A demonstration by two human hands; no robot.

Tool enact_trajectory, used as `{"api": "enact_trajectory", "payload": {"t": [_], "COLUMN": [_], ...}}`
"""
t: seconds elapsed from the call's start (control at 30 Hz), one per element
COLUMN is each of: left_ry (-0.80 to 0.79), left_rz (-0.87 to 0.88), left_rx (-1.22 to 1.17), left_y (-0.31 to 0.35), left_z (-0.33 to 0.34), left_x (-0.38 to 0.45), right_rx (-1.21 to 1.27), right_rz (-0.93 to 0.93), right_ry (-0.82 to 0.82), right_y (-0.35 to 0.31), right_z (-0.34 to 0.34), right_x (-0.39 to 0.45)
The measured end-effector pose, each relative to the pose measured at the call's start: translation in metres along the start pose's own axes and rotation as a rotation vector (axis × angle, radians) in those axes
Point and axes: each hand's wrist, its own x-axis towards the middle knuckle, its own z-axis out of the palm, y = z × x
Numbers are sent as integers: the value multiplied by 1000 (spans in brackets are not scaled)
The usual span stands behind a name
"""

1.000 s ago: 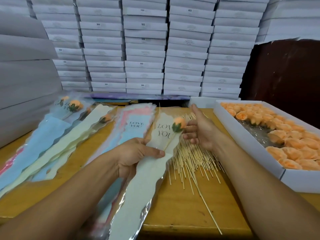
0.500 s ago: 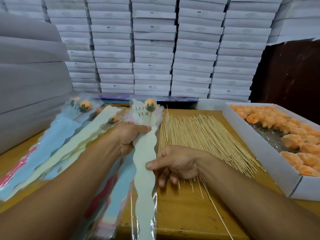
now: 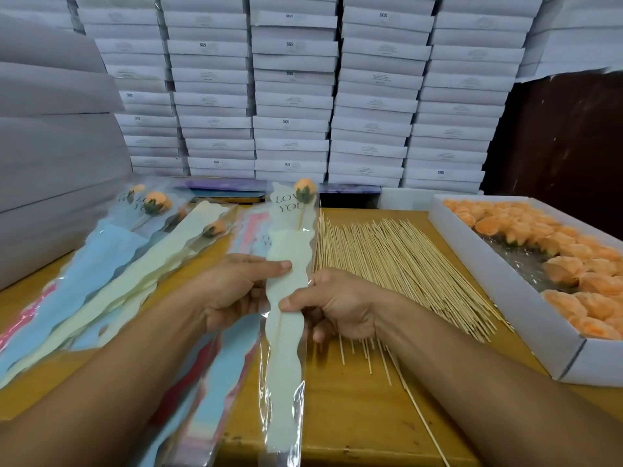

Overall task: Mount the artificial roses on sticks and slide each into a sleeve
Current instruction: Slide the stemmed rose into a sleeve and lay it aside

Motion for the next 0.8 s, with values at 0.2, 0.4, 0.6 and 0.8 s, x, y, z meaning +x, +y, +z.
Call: {"api": "enact_trajectory", "payload": {"t": [0.2,0.4,0.6,0.8], "left_ry": [-74,-40,50,226], "left_rz": [-17,3,-18,3], "left_rx": [5,13,70,212], "left_y": [-4,-2,6,36], "left_z": [0,0,-19,-84], "left_x": [-11,-10,-7,-6], "right_rx": [43,36,27,0], "right_rz": [-32,-39,-35,-52], "right_ry": [71,54,-23,78], "right_y": [-2,-1,-2,-3], "right_z": [-1,-2,-5,-11], "right_x": [-1,0,-2,0]}}
